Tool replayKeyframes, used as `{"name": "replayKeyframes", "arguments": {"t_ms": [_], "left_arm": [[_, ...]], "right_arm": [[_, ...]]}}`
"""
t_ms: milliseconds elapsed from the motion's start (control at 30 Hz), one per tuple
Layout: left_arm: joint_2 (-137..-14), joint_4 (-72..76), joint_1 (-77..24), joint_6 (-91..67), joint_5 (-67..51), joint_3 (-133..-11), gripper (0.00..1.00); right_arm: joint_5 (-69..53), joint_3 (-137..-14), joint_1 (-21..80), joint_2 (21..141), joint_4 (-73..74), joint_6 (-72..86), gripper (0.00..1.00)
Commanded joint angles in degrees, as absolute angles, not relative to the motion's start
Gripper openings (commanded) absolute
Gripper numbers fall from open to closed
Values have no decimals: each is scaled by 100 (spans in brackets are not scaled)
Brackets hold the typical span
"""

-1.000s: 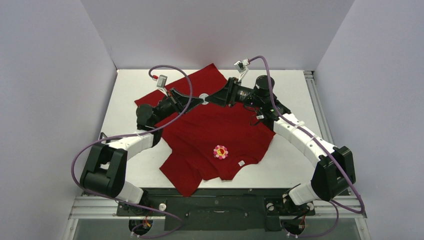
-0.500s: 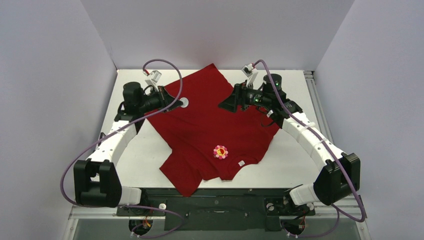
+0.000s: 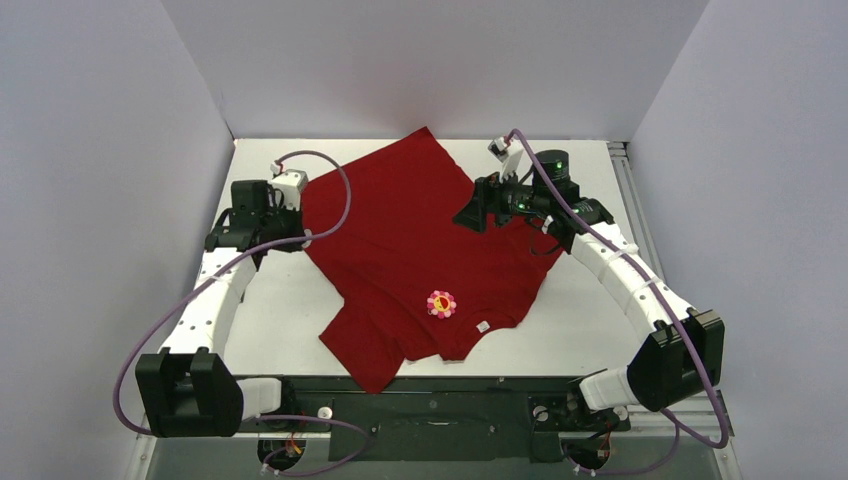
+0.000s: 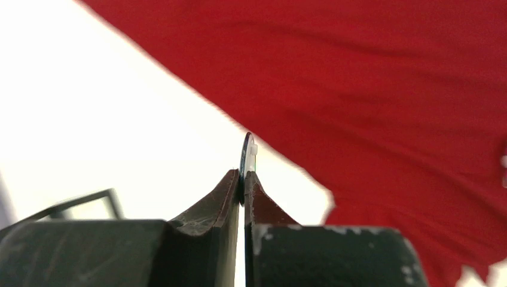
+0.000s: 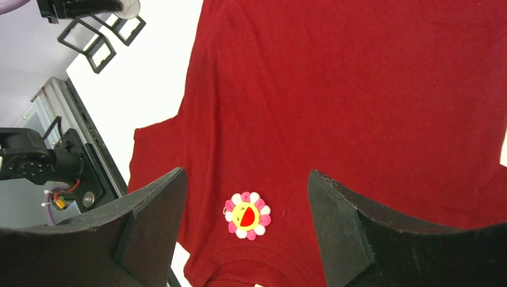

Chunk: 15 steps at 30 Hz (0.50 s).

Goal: Remove the brooch from the garment

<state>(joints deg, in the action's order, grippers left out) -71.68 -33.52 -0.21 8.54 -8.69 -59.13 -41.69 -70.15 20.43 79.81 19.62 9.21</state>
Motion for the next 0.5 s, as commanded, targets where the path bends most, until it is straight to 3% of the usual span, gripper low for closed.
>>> {"name": "replayKeyframes", "arguments": {"t_ms": [0,233,467], "left_arm": [[-6987,-3516,321,1728,1031,-5708,0],[-6930,-3124,838,2361,1738,-5133,0],[-6721,-3022,1622,2923,1691,-4574,3]], "right_arm": [[-3995,-7320,2030,7905,2020,517,69],[-3954,-7354,2038,8008,2113,506,69],[-3920,-7425,2075,8095,2157,513,69]]}}
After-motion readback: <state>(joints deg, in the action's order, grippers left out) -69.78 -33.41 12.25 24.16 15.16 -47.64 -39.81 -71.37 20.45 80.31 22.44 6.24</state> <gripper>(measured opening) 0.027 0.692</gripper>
